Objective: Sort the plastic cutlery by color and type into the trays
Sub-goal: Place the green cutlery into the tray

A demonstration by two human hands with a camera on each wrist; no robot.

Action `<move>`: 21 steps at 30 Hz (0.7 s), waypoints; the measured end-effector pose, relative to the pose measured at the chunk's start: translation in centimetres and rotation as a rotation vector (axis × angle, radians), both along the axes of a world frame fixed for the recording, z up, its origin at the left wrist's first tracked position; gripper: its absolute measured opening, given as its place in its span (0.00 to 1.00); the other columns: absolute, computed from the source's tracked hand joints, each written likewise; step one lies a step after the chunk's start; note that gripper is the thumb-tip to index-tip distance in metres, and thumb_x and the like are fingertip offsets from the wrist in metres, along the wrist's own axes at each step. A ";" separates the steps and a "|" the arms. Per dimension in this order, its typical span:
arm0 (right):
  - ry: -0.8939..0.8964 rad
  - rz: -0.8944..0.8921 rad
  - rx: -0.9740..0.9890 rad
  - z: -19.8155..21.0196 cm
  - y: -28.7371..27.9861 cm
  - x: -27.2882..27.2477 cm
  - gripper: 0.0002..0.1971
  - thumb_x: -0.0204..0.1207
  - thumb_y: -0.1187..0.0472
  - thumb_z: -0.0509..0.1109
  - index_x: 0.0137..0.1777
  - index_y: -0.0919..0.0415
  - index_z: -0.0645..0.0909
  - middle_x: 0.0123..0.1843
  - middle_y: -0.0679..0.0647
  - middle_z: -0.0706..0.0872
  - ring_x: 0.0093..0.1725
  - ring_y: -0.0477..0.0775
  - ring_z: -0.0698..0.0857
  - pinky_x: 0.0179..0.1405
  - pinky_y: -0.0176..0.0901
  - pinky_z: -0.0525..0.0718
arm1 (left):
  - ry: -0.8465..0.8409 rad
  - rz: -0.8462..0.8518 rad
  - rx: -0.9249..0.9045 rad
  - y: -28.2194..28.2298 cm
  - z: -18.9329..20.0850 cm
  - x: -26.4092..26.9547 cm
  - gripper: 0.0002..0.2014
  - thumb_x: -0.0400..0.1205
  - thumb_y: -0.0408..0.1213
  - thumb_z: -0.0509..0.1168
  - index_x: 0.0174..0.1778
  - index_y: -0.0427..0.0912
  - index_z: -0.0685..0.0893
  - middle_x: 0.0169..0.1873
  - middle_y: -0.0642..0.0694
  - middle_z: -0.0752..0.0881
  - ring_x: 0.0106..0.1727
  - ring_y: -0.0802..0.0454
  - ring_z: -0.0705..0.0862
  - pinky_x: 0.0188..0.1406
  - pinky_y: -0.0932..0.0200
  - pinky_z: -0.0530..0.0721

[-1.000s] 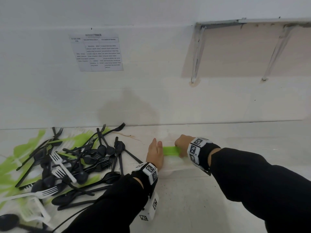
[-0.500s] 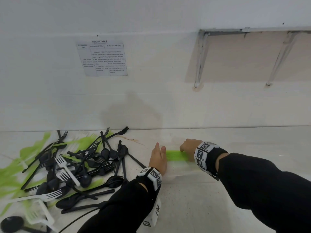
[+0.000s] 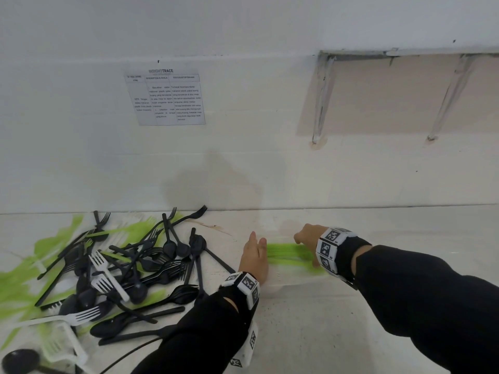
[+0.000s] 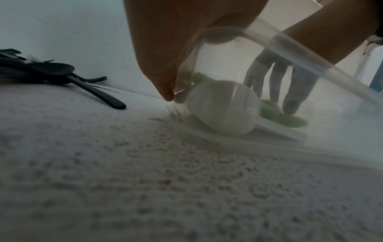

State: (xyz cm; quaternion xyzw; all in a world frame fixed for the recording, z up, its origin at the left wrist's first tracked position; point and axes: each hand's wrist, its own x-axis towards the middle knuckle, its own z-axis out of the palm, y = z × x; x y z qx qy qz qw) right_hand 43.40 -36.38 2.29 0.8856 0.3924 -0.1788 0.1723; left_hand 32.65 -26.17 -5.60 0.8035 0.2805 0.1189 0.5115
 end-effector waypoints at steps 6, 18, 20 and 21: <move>-0.055 0.161 -0.063 -0.7 0.0 -0.2 0.33 0.67 0.43 0.76 0.64 0.64 0.74 0.61 0.58 0.77 0.55 0.62 0.83 0.46 0.46 0.77 | 0.007 -0.004 0.013 0.0 0.0 0.0 0.27 0.89 0.46 0.43 0.83 0.38 0.51 0.82 0.41 0.57 0.82 0.48 0.56 0.76 0.63 0.53; -0.043 0.201 -0.136 0.9 0.1 -1.4 0.11 0.79 0.74 0.57 0.54 0.71 0.80 0.36 0.61 0.68 0.53 0.62 0.80 0.38 0.39 0.77 | 0.008 -0.002 0.009 0.0 -0.1 0.1 0.27 0.89 0.46 0.43 0.83 0.38 0.51 0.82 0.40 0.57 0.82 0.48 0.56 0.76 0.63 0.54; -0.068 0.189 -0.114 0.9 0.2 -1.0 0.10 0.79 0.76 0.56 0.51 0.69 0.78 0.34 0.59 0.67 0.57 0.63 0.81 0.35 0.38 0.76 | 0.008 0.002 0.008 0.1 -0.1 0.1 0.27 0.89 0.46 0.43 0.83 0.38 0.51 0.82 0.41 0.57 0.82 0.48 0.56 0.76 0.63 0.53; -0.082 0.182 -0.104 0.8 0.2 -0.9 0.11 0.79 0.76 0.56 0.55 0.69 0.77 0.37 0.61 0.71 0.62 0.64 0.81 0.37 0.40 0.77 | 0.010 0.004 0.008 0.1 -0.2 0.1 0.27 0.89 0.46 0.43 0.83 0.38 0.51 0.82 0.40 0.57 0.82 0.48 0.56 0.76 0.63 0.53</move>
